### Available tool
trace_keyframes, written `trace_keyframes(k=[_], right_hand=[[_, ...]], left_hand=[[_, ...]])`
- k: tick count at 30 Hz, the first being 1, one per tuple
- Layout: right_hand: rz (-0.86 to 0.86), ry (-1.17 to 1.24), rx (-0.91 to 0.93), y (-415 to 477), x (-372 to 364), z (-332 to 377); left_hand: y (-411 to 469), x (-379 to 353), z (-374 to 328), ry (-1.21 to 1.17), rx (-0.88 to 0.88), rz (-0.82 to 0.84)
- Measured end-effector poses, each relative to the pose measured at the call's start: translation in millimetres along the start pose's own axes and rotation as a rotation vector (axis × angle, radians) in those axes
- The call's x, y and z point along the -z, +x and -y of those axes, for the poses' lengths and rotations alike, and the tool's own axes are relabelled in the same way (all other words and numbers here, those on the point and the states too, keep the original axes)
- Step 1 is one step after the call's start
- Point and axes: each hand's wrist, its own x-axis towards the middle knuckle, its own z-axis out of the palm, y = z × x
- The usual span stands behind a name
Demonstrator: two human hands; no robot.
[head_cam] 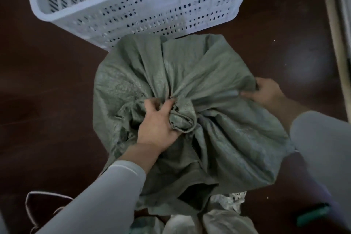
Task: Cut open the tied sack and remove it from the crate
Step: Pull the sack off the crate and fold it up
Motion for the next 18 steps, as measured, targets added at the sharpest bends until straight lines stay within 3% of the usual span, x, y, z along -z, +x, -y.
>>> trace_keyframes(k=[3,6,10,13,18], right_hand=[[-0.099,0.077,0.02,-11.9,-0.7,5.2],[-0.061,0.227,-0.136,-25.0,8.1,16.9],[-0.013,0.133,-0.165,-37.7,16.8,37.8],[-0.013,0.191,-0.111,-60.4,22.9,55.6],[0.21,0.457,-0.053,-120.2,50.0,87.6]], left_hand=[[-8.3,-5.8,-5.8,0.095,0.073,-0.028],[-14.1,-3.4,-9.8,0.085,0.172,0.061],[-9.8,13.7,-4.7,-0.036,0.239,0.2],[-21.6,33.7,-4.0,-0.079,0.267,0.093],[-59.7,77.6,-3.4,0.014,0.281,-0.061]])
